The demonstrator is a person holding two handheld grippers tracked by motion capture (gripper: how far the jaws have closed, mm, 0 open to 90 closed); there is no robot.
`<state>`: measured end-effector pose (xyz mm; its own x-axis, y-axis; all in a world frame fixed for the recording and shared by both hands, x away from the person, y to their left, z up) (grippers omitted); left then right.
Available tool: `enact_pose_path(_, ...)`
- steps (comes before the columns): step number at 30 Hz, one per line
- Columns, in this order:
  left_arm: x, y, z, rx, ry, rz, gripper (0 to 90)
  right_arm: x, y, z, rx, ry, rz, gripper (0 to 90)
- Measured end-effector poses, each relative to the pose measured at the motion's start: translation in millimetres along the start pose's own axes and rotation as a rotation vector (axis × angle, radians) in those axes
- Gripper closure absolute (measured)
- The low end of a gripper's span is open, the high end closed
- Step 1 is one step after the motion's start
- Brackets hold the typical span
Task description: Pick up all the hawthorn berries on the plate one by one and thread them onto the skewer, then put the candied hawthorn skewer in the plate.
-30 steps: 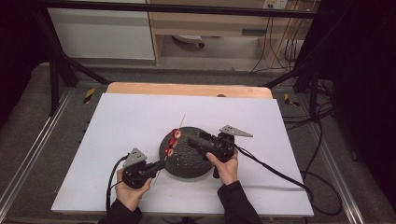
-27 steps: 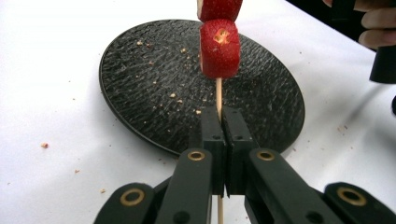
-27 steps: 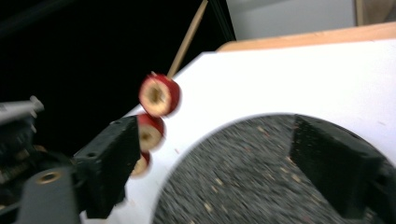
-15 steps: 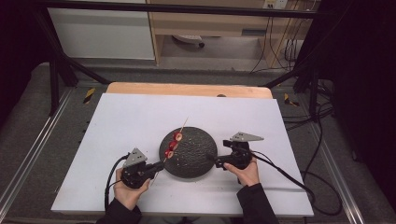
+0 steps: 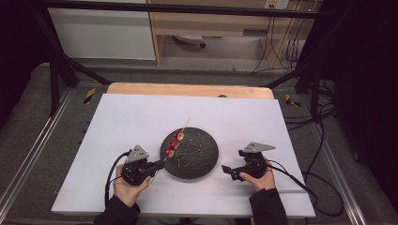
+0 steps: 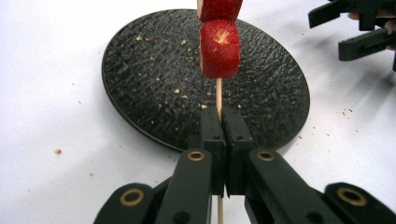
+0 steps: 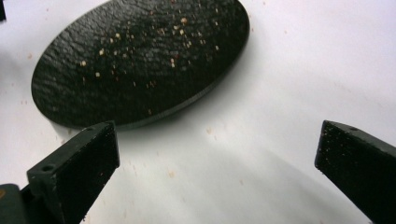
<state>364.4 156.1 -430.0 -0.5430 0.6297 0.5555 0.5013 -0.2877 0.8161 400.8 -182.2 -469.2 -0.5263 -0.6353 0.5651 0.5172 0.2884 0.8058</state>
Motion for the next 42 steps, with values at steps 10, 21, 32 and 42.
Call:
enact_pose_path(10,-4.3,18.3,2.7,-0.018,0.012,0.047,88.5,14.4,-18.3,-11.4,-0.003,-0.017,0.013,0.9)
enact_pose_path(21,-18.0,28.8,6.8,-0.012,0.021,0.095,88.4,23.5,-25.7,-12.4,0.004,-0.023,0.025,0.9)
enact_pose_path(32,-34.6,32.9,7.4,-0.013,0.034,0.170,88.4,23.1,-27.9,-11.7,0.008,-0.025,0.043,1.1)
enact_pose_path(42,-56.3,27.6,3.1,-0.001,0.060,0.273,88.4,26.7,-29.3,-13.0,-0.013,-0.022,0.035,1.3)
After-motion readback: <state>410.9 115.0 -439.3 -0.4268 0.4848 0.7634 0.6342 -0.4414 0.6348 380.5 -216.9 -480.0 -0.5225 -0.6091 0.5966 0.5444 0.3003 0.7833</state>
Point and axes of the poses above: each handheld gripper's, and its own axes: x roughly backward along the jaws, y roughly out of its top, z roughly to its left, the point moved 4 cm from there along -x, roughly forward along the jaws, and after that the axes turned 1 degree about -z, right-handed, at the moved point
